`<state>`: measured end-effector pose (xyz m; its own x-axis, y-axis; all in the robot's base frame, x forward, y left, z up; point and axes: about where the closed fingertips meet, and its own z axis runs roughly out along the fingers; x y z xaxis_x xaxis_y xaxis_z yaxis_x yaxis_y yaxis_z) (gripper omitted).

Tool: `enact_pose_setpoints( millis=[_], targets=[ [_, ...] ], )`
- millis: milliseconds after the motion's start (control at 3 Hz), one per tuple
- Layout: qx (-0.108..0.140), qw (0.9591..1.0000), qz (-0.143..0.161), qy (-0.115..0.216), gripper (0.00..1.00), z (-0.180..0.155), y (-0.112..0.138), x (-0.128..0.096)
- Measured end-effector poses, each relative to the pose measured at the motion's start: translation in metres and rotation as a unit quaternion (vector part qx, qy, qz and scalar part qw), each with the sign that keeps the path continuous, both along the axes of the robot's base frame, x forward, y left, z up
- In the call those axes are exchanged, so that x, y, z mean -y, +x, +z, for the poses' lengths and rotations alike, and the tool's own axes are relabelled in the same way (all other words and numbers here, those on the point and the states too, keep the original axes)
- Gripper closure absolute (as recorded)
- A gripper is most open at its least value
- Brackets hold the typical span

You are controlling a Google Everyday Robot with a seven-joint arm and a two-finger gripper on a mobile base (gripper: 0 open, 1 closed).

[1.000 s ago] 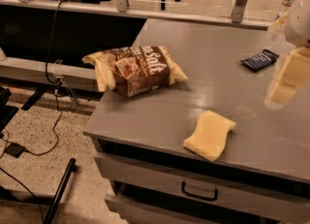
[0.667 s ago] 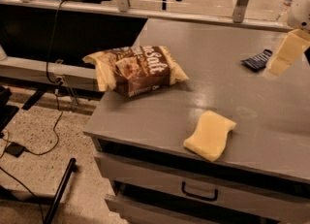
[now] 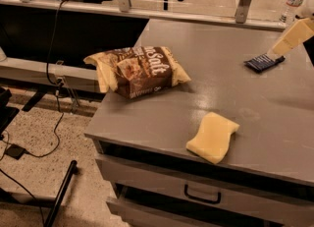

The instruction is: Move rxbar blueberry near sponge

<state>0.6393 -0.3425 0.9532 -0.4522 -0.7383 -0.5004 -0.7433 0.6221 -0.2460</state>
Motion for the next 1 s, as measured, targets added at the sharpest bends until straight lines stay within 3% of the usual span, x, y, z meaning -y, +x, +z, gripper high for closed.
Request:
enact_pose_setpoints(
  millis=[333,667,1000],
  targets=[
    [0.078,0.9945,-0.033,0.061,0.0,0.011,0.025,0.026],
    [0.121,0.9863,-0.07,0.088,0.0,0.009,0.04,0.049],
    [0.125,0.9845,-0.094,0.08,0.0,-0.003,0.048,0.06]
  ],
)
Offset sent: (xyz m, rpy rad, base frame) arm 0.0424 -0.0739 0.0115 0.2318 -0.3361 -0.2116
